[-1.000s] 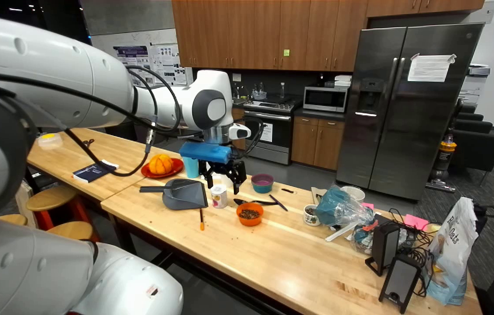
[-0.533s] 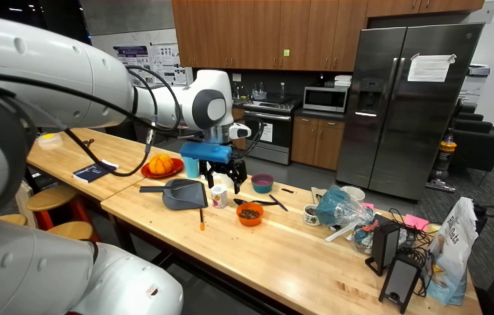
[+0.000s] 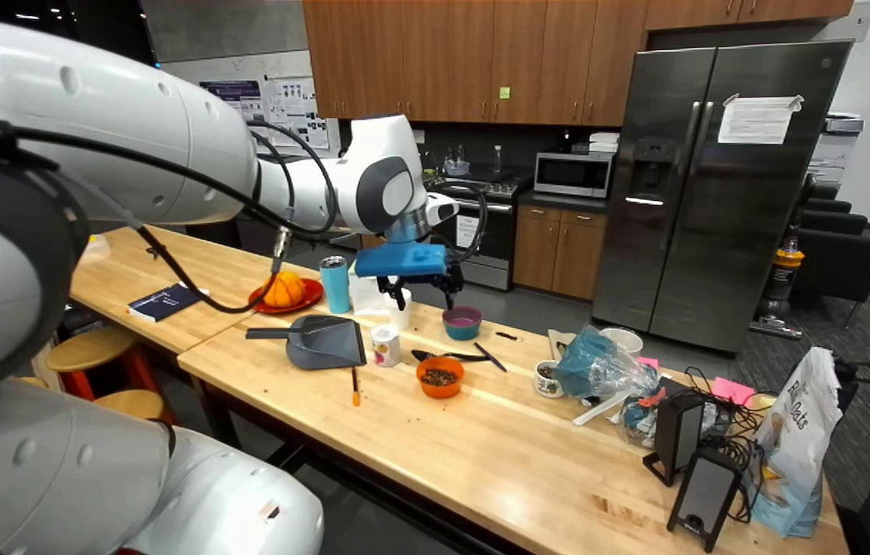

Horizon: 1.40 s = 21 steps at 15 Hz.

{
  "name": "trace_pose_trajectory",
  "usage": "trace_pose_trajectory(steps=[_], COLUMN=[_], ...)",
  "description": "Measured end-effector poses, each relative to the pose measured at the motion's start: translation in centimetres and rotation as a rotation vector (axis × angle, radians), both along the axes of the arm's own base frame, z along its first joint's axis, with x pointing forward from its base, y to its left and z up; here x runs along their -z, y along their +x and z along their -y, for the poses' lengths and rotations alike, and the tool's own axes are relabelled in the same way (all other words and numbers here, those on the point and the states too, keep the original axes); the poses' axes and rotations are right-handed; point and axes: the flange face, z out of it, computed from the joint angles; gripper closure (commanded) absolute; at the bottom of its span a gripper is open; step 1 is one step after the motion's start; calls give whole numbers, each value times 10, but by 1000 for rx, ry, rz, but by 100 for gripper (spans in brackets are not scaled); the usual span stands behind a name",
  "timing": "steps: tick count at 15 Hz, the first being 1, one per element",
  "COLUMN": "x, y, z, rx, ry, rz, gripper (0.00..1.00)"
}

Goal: Move the dust pan to the right

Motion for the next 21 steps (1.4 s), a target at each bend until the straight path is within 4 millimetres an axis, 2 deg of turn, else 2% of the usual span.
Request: trace_pose_trajectory(steps=[3,5,8,11,13,21], x=[10,23,49,70,72,71], y=[22,36,47,47,46,47], z=[0,-11,-46,-82,-87,-83], rx=[-157,-265,-418,-518,-532,-532], ry=[39,71,104,107,103,103], rz=[20,-5,-65,-128,-134,-134], gripper=[0,0,0,0,0,0])
